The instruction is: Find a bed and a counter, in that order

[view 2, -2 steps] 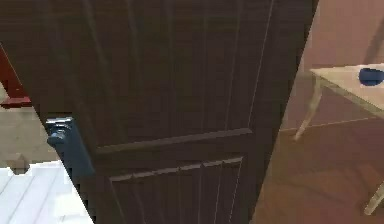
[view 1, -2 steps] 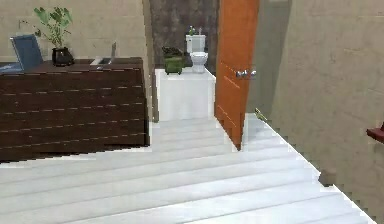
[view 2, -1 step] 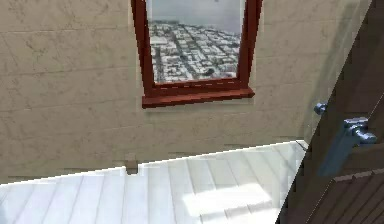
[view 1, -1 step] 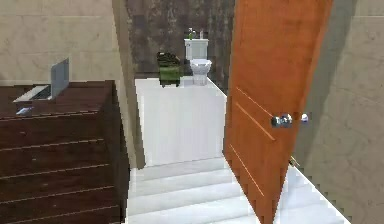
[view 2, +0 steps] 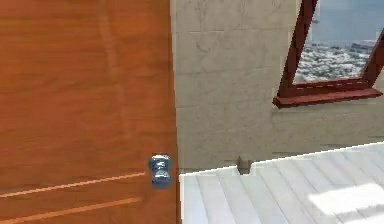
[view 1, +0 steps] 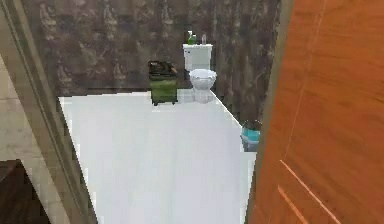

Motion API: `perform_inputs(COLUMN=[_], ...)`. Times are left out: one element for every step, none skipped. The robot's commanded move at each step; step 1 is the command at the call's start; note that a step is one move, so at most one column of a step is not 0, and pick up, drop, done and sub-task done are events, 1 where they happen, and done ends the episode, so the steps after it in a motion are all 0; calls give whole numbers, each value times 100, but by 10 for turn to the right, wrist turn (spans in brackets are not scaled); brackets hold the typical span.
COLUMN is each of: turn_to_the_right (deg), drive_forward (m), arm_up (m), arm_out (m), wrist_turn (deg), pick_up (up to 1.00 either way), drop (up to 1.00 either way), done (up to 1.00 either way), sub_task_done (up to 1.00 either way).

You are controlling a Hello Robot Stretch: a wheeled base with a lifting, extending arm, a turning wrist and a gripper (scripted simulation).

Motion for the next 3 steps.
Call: perform_inputs(turn_to_the_right=[0,-450,-210], drive_forward=[95,0,0], arm_up=[0,0,0], arm_out=[0,0,0], wrist_turn=[0,0,0], pick_up=[0,0,0], drop=[0,0,0], done=[0,0,0], sub_task_done=[0,0,0])
